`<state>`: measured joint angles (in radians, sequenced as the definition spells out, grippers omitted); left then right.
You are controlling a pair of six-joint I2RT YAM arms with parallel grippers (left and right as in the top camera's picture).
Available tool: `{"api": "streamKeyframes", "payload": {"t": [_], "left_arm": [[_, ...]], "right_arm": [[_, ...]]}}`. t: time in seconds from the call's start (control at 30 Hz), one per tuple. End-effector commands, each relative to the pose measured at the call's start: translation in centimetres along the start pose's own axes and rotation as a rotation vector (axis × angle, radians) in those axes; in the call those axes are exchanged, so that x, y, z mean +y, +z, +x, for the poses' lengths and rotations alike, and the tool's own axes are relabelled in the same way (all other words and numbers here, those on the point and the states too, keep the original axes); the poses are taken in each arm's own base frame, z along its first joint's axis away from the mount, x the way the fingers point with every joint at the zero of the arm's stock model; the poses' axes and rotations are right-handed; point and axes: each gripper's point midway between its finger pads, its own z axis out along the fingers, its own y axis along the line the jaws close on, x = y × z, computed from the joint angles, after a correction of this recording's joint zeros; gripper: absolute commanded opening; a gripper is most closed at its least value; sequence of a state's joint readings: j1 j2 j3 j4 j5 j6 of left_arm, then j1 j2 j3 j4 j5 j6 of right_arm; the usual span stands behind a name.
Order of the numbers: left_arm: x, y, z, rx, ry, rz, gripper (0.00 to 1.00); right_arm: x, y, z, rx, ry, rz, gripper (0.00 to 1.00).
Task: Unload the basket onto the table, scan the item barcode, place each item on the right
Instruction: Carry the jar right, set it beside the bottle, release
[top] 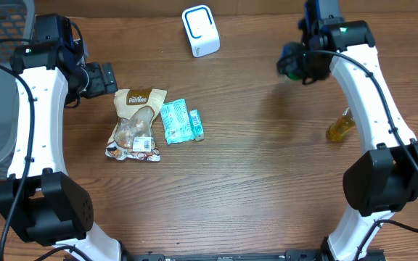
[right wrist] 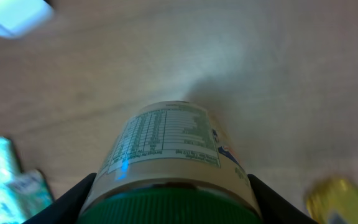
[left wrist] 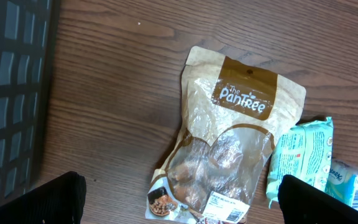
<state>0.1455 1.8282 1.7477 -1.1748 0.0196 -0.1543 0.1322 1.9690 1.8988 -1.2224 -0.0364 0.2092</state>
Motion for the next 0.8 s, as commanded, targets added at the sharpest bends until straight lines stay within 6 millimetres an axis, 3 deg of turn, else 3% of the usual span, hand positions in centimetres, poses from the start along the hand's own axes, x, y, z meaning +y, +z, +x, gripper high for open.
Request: {"api": "streamKeyframes", "payload": {"t": [0.0, 0.2, 0.53, 0.77], "left_arm": [[-0.4, -1.5, -0.7, -0.045, -0.006, 0.012, 1.0], [-0.4, -1.5, -0.7, -0.045, -0.006, 0.012, 1.0], [-0.4, -1.5, -0.7, -0.045, -0.006, 0.012, 1.0], [-0.4, -1.5, -0.7, -0.045, -0.006, 0.012, 0.99]], "right_arm": [[-0.7, 0.9, 1.2, 0.042, 0.009, 0.018, 0.12], [-3.5, 3.8, 3.3, 0.093, 0.009, 0.147, 0.12], [-4.7, 6.7, 6.0, 0.156, 0.006, 0.184, 0.19], [-5.2, 8.0, 7.5, 0.186, 0.005, 0.193, 0.32]]}}
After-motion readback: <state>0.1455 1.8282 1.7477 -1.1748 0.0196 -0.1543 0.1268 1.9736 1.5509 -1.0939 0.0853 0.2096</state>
